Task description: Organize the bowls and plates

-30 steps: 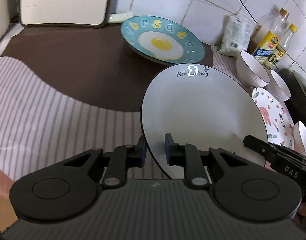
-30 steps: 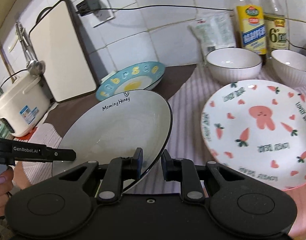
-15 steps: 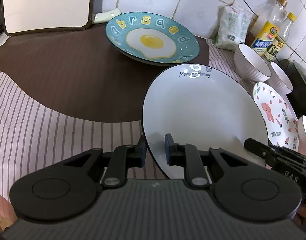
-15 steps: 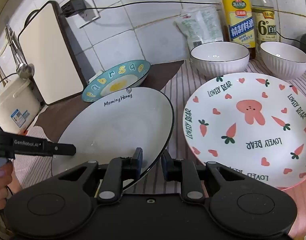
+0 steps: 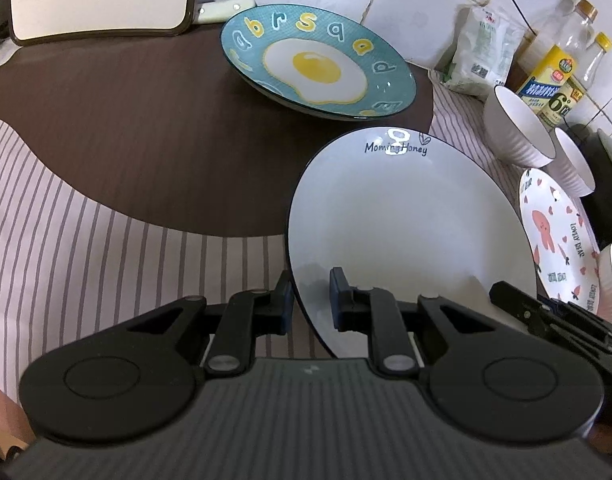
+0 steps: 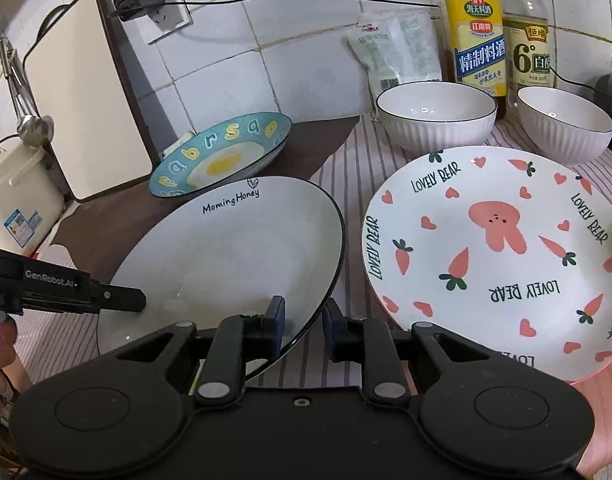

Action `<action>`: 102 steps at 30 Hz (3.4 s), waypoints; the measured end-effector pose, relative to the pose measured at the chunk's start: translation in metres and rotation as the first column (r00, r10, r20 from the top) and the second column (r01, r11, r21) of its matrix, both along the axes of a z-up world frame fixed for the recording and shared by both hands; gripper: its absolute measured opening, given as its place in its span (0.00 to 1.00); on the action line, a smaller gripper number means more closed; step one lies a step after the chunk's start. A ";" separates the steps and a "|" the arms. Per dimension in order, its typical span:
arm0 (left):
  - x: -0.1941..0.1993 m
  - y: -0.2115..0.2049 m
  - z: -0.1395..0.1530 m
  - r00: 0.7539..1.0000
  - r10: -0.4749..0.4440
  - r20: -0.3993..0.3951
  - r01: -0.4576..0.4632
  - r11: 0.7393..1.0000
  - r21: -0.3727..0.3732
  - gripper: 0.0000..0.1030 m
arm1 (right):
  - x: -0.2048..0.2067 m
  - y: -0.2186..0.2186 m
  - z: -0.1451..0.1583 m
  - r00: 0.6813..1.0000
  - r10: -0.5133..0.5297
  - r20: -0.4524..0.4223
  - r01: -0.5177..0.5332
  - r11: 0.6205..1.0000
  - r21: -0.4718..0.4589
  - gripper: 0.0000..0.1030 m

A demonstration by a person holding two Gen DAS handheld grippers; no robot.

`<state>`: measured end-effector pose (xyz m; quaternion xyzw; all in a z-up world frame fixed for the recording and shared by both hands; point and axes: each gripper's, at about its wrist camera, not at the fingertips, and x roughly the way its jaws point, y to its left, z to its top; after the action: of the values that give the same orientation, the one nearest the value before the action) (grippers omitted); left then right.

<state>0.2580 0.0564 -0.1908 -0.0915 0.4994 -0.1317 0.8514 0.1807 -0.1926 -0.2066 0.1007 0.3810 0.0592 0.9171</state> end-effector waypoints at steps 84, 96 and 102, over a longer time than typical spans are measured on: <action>0.076 -0.240 0.005 0.869 -0.494 0.021 0.489 0.866 0.102 0.26 | -0.057 -0.129 -0.016 0.933 -0.344 0.111 0.337 0.939 0.071 0.48; 0.069 -0.233 0.023 0.873 -0.485 0.046 0.478 0.872 0.104 0.26 | -0.058 -0.133 -0.014 0.910 -0.410 0.055 0.399 0.906 0.142 0.34; 0.059 -0.216 0.037 0.876 -0.478 0.069 0.468 0.875 0.119 0.26 | -0.066 -0.121 -0.005 0.931 -0.360 0.054 0.346 0.921 0.180 0.34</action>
<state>0.3166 -0.1599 -0.1540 0.0818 0.4708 -0.3156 0.8198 0.1150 -0.3133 -0.2114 0.2418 0.3103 -0.0711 0.9166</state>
